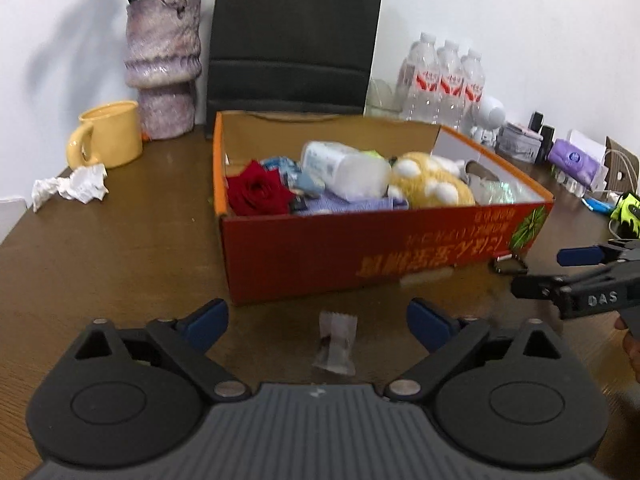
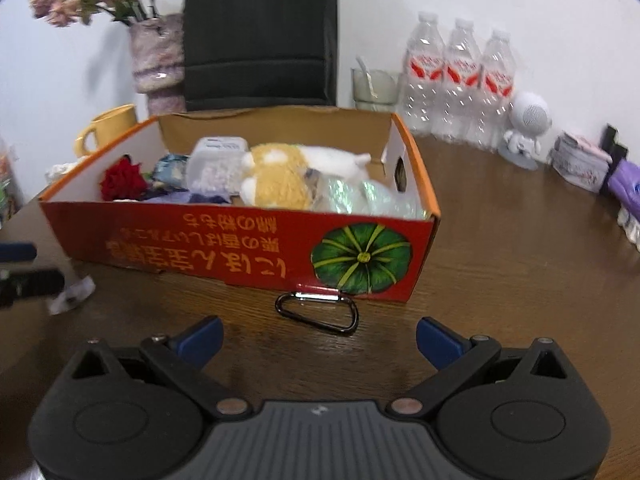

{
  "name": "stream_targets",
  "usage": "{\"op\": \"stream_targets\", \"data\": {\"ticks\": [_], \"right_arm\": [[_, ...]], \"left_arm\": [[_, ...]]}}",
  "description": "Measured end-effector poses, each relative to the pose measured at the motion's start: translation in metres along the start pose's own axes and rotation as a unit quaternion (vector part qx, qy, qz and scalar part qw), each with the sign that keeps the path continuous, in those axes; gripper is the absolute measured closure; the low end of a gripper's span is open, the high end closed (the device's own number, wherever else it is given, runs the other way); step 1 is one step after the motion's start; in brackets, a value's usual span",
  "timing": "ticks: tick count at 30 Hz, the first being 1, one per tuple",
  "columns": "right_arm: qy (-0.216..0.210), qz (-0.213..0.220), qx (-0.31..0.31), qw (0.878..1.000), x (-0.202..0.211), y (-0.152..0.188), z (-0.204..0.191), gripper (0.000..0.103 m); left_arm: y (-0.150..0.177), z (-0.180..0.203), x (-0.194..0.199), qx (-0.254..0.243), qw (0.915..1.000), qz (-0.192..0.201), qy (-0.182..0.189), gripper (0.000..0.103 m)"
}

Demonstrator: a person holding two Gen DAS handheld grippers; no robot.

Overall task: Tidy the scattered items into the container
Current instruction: 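Grasp another clear sachet with the left gripper while the right grasps the black carabiner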

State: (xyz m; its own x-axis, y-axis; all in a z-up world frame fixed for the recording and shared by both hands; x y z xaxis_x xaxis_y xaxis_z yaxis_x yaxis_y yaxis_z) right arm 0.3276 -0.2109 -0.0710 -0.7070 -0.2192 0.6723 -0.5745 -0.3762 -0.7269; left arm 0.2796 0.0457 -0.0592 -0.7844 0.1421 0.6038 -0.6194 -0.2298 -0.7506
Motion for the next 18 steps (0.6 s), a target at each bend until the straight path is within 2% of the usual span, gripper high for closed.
{"op": "stream_targets", "data": {"ticks": [2,4,5,7,8,9,10,11,12,18], "right_arm": [[-0.001,0.001,-0.012,1.0,-0.007,0.0,-0.003,0.0],[0.005,0.003,-0.015,1.0,-0.013,0.0,-0.008,0.003],[0.013,0.003,-0.016,1.0,-0.015,-0.001,-0.01,0.006],[0.017,0.002,-0.019,1.0,-0.021,-0.003,-0.011,0.01],[0.019,0.001,-0.021,1.0,-0.024,-0.003,-0.012,0.011],[0.023,0.005,-0.019,1.0,-0.025,-0.004,-0.012,0.014],[0.019,0.009,-0.021,1.0,-0.025,-0.005,-0.012,0.024],[0.021,0.013,-0.02,0.999,-0.024,-0.006,-0.011,0.041],[0.022,0.019,-0.022,0.999,-0.021,-0.006,-0.011,0.051],[0.005,0.025,-0.031,0.999,-0.016,-0.003,-0.007,0.051]], "left_arm": [[0.004,0.001,-0.003,0.004,0.9999,-0.007,0.007,0.012],[0.007,0.003,-0.007,-0.004,0.9999,-0.013,0.0,0.026],[0.009,0.003,-0.008,-0.006,0.9999,-0.013,-0.004,0.031],[0.01,0.004,-0.01,-0.006,0.9998,-0.017,-0.008,0.053],[0.011,0.005,-0.011,-0.009,0.9998,-0.015,-0.008,0.053],[0.012,0.007,-0.012,-0.016,0.9997,-0.015,-0.011,0.058],[0.013,0.008,-0.011,-0.024,0.9996,-0.012,-0.013,0.069],[0.014,0.008,-0.011,-0.027,0.9995,-0.01,-0.013,0.074],[0.013,0.008,-0.011,-0.026,0.9995,-0.01,-0.014,0.081],[0.014,0.008,-0.01,-0.025,0.9996,-0.008,-0.005,0.083]]}}
Point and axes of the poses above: each gripper's, at about its wrist camera, not at the fingertips, and x roughly against the way its jaws point, z to its right, y to its underside, the point moved 3 cm from there along -x, roughly the way its jaws point, and after that the axes turned 12 degrees about x, right-handed, at the moved point
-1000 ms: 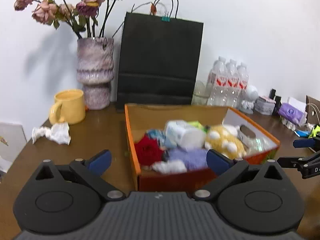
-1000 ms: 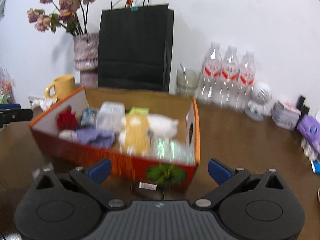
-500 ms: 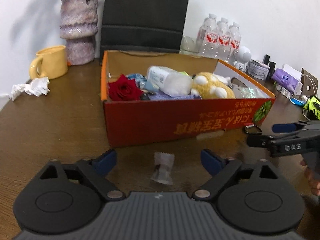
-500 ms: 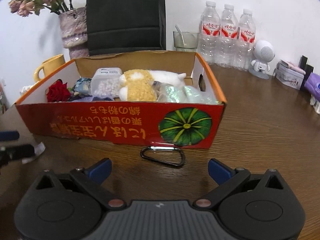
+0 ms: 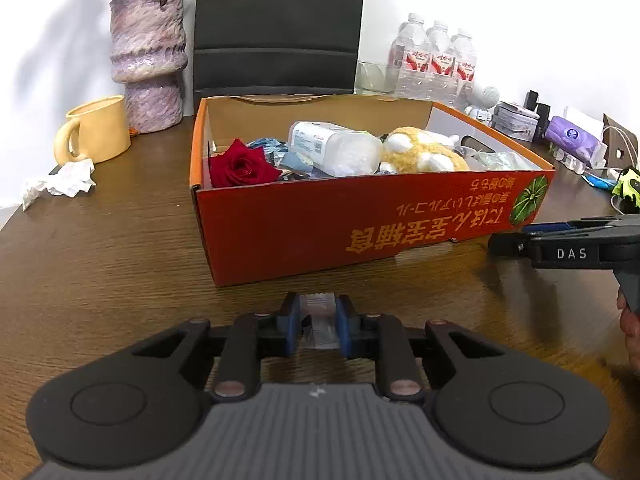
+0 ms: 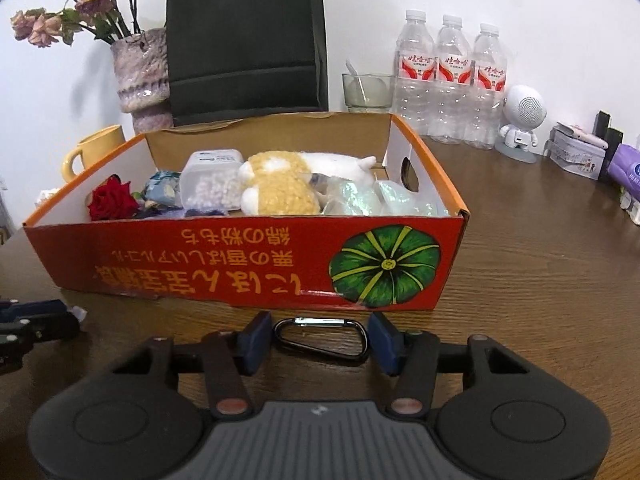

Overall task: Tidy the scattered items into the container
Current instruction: 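Grasp another clear sachet with the left gripper while the right grasps the black carabiner, then lower sachet and carabiner into the box and release both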

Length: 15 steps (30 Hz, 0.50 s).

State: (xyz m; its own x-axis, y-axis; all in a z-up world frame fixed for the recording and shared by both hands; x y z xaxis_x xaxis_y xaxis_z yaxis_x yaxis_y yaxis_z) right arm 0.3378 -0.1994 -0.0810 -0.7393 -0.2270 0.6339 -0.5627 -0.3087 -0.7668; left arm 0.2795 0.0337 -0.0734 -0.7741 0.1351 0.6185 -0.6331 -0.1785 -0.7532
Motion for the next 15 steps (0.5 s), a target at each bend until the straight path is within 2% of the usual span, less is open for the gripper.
{"op": "stream_targets", "data": {"ticks": [5,9,13,15], "right_arm": [[-0.017,0.003,-0.011,1.0,0.004,0.001,0.002,0.051],[-0.033,0.015,-0.014,0.999,0.018,0.001,0.0,0.051],[-0.053,0.044,-0.017,0.997,0.044,-0.004,0.0,0.051],[-0.054,0.072,-0.014,0.996,0.061,-0.014,0.003,0.051]], "left_arm": [[-0.001,0.0,0.002,0.003,1.0,0.002,0.008,0.083],[-0.004,0.002,0.014,0.006,0.9994,0.02,0.026,0.083],[-0.013,0.006,0.04,0.014,0.997,0.056,0.052,0.084],[-0.024,0.007,0.052,0.019,0.9947,0.08,0.063,0.084]]}}
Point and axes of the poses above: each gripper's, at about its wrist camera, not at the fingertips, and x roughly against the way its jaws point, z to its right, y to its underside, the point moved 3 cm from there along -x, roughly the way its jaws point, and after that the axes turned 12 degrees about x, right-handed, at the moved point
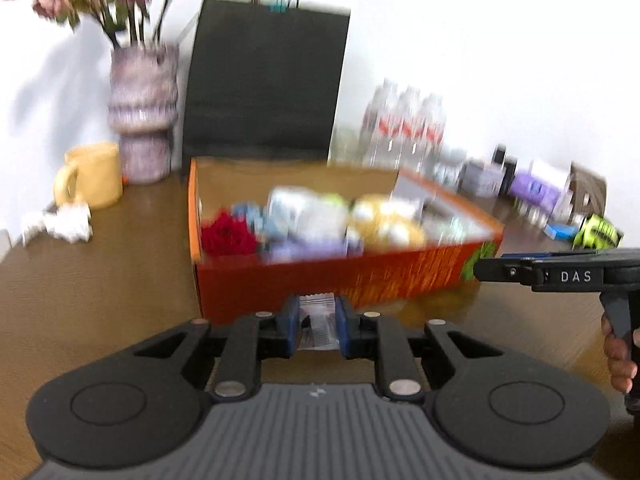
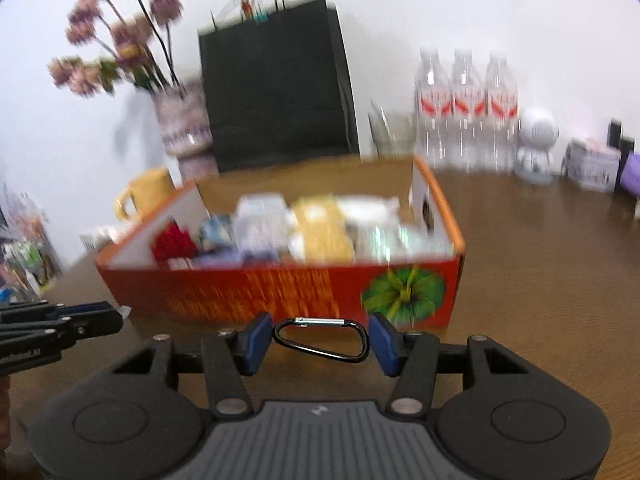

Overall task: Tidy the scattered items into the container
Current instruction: 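Lower sachet and carabiner into the box and release both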

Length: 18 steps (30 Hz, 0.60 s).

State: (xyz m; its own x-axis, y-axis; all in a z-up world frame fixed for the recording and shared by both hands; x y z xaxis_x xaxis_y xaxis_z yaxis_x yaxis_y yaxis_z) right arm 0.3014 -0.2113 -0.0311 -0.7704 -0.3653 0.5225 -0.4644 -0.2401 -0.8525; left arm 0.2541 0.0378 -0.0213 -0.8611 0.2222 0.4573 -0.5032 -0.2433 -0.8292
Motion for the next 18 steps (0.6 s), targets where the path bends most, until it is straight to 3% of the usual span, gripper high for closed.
{"op": "stream_targets", "data": {"ticks": [5,12,14,18], "right_arm": [[0.005,0.062,0.011,0.998,0.014,-0.043,0.01,0.051],[0.024,0.11,0.04,0.993,-0.033,-0.106,0.018,0.051],[0.027,0.102,0.045,0.993,-0.056,-0.115,0.016,0.05],[0.024,0.056,0.045,0.997,-0.108,-0.123,0.018,0.05]], "left_arm": [[-0.042,0.01,0.001,-0.003,0.998,0.062,0.011,0.083],[-0.099,0.011,-0.05,0.001,0.9935,0.113,-0.011,0.083],[-0.11,0.004,-0.074,0.004,0.9931,0.113,-0.03,0.083],[-0.117,-0.013,-0.122,0.03,0.9959,0.068,-0.053,0.083]]}}
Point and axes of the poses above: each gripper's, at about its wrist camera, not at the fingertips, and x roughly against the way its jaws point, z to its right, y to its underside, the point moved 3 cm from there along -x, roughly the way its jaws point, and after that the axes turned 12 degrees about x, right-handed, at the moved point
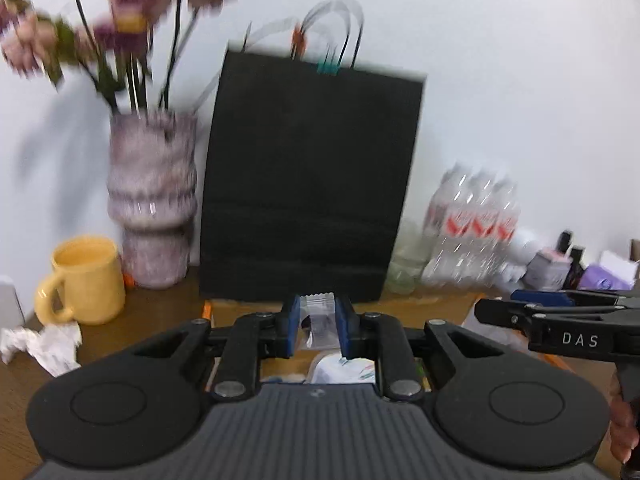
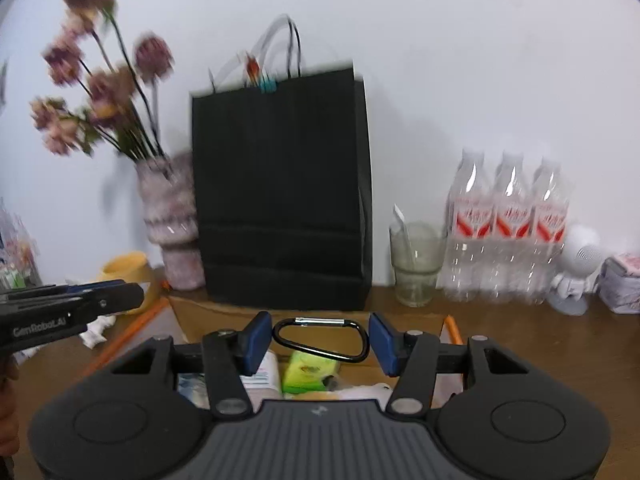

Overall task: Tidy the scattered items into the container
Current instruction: 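Lower sachet and carabiner into the box and release both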

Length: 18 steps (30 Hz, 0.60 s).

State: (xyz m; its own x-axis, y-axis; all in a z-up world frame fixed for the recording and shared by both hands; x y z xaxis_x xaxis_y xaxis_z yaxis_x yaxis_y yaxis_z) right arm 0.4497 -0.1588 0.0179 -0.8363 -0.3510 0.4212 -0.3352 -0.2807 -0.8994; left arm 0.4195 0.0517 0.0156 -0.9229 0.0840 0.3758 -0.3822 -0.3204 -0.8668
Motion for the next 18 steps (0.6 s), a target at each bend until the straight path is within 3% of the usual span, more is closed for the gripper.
{"op": "stream_targets", "data": {"ticks": [5,6,7,9,10,12,18], "right_arm": [[0.012,-0.041,-0.002,0.999,-0.032,0.014,0.005,0.05],[0.014,-0.048,0.0,0.999,-0.035,0.017,0.005,0.05],[0.011,-0.051,0.0,0.999,-0.035,0.019,0.005,0.049],[0.003,-0.059,-0.004,0.998,-0.037,0.02,0.006,0.02],[0.002,-0.061,-0.005,0.998,-0.037,0.02,0.007,0.0],[0.003,-0.058,0.002,0.998,-0.033,0.021,0.006,0.0],[0.0,-0.083,-0.007,0.997,-0.03,0.021,0.011,0.0]], "left_arm": [[0.014,-0.014,-0.027,0.022,0.9986,-0.046,-0.012,0.081],[0.016,-0.016,-0.027,0.025,0.9983,-0.052,-0.009,0.071],[0.017,-0.016,-0.027,0.028,0.998,-0.057,-0.006,0.044],[0.018,-0.015,-0.024,0.024,0.9983,-0.048,-0.024,0.003],[0.017,-0.013,-0.021,0.014,0.9988,-0.037,-0.029,0.0],[0.017,-0.006,-0.015,-0.01,0.9993,-0.029,-0.024,0.0],[0.018,0.004,-0.011,-0.021,0.9988,-0.034,-0.026,0.0]]}}
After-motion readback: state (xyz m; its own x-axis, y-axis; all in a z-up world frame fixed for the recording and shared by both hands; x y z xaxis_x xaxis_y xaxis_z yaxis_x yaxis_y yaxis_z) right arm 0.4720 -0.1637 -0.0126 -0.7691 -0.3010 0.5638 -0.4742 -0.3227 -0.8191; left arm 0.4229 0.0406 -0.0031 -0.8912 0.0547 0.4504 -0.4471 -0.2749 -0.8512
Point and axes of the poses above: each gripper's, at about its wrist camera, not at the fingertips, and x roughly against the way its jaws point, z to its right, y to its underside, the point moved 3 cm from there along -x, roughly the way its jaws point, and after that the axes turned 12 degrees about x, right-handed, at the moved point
